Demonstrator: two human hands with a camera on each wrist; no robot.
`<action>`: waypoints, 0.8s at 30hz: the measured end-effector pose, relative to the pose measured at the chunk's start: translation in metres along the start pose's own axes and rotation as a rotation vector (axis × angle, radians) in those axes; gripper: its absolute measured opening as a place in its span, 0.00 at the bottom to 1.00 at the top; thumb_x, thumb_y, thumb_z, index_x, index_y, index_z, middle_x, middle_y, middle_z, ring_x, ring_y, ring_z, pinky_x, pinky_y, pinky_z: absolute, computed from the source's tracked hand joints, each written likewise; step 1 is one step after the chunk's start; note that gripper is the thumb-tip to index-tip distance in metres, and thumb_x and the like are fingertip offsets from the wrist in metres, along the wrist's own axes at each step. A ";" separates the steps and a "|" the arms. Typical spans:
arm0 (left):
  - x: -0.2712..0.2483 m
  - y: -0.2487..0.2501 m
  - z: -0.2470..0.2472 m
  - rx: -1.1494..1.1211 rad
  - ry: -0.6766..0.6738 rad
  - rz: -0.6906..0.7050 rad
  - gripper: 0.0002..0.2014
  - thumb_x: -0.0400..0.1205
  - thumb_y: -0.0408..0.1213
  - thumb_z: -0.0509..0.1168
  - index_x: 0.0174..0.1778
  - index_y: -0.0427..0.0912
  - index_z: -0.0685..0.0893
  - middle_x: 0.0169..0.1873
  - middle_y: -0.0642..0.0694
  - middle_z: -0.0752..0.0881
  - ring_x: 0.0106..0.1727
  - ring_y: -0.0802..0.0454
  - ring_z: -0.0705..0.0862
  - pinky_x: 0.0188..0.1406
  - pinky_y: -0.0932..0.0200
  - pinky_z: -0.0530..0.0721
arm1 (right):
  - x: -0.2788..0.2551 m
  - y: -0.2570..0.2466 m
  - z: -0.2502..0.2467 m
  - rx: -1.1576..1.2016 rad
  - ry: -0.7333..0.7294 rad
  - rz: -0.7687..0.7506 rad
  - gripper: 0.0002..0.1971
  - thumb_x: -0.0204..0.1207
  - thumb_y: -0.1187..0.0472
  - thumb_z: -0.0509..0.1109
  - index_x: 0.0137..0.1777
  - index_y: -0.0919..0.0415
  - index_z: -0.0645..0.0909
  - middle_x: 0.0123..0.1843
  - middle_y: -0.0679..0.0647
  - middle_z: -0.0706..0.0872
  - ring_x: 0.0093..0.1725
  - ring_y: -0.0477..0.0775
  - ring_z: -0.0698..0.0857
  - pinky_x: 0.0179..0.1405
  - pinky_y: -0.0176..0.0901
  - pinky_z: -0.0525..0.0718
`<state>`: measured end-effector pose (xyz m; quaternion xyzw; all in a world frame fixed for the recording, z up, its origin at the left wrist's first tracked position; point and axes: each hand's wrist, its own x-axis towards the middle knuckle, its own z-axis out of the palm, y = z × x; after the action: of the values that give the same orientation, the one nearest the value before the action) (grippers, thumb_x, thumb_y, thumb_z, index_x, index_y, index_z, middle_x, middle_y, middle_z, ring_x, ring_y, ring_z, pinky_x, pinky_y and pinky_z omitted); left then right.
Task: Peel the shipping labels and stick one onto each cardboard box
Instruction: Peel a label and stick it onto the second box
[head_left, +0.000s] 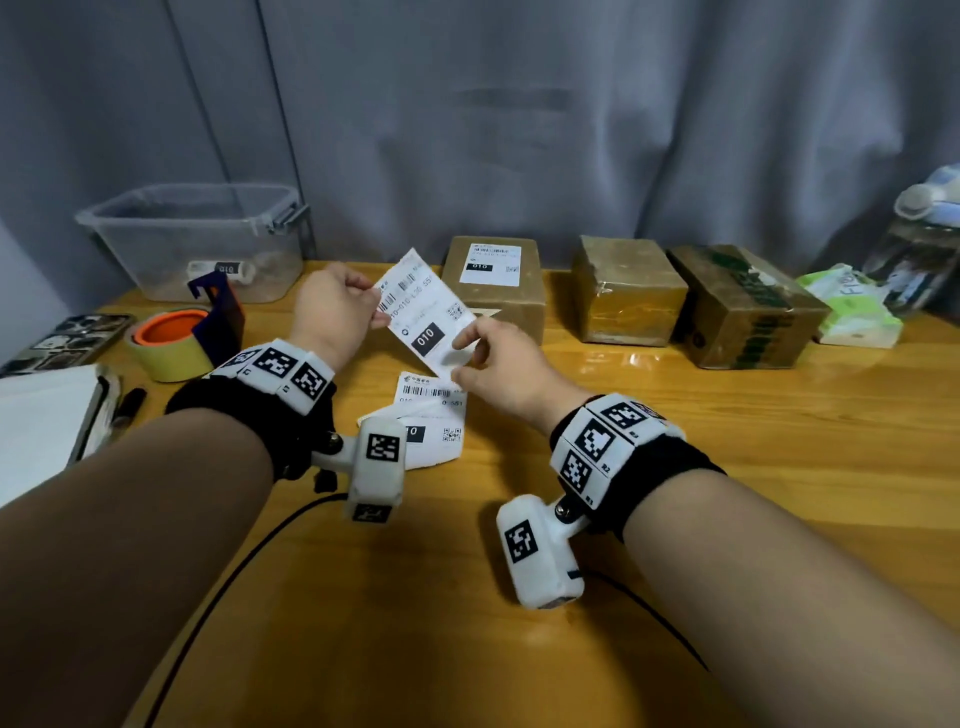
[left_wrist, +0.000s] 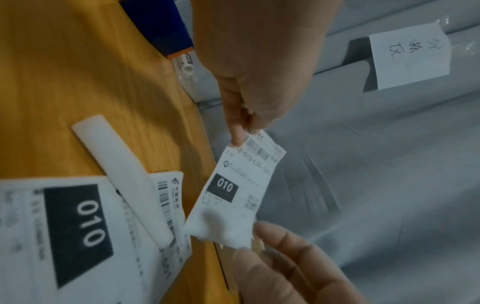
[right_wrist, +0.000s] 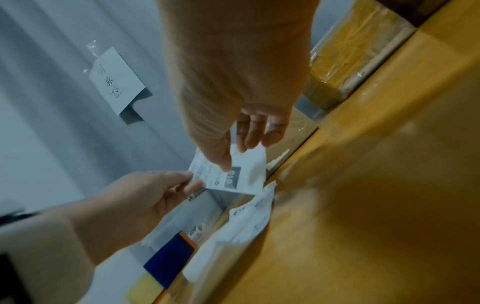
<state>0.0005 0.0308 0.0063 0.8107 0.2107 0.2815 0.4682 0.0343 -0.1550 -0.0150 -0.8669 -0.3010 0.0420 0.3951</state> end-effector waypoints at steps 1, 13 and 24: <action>-0.002 0.002 0.002 -0.043 0.011 0.009 0.05 0.83 0.29 0.61 0.52 0.33 0.79 0.39 0.39 0.85 0.18 0.68 0.82 0.22 0.76 0.81 | 0.000 -0.001 0.000 0.008 0.026 -0.006 0.13 0.74 0.62 0.72 0.58 0.55 0.78 0.54 0.52 0.76 0.47 0.48 0.76 0.50 0.41 0.77; -0.044 0.055 0.047 -0.103 -0.246 0.281 0.04 0.78 0.35 0.69 0.39 0.41 0.82 0.29 0.52 0.82 0.23 0.70 0.78 0.27 0.78 0.74 | 0.000 0.013 -0.068 0.477 0.319 0.057 0.10 0.76 0.56 0.73 0.47 0.64 0.85 0.45 0.58 0.90 0.42 0.52 0.87 0.45 0.48 0.85; -0.069 0.052 0.075 -0.459 -0.535 0.146 0.09 0.83 0.29 0.61 0.38 0.40 0.81 0.25 0.54 0.86 0.29 0.63 0.81 0.32 0.70 0.82 | -0.012 0.053 -0.080 0.373 0.446 0.022 0.13 0.78 0.55 0.70 0.33 0.54 0.76 0.33 0.52 0.84 0.36 0.51 0.83 0.38 0.48 0.82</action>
<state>0.0018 -0.0833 0.0042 0.7422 -0.0467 0.1318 0.6554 0.0749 -0.2412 0.0000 -0.7703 -0.1846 -0.0907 0.6036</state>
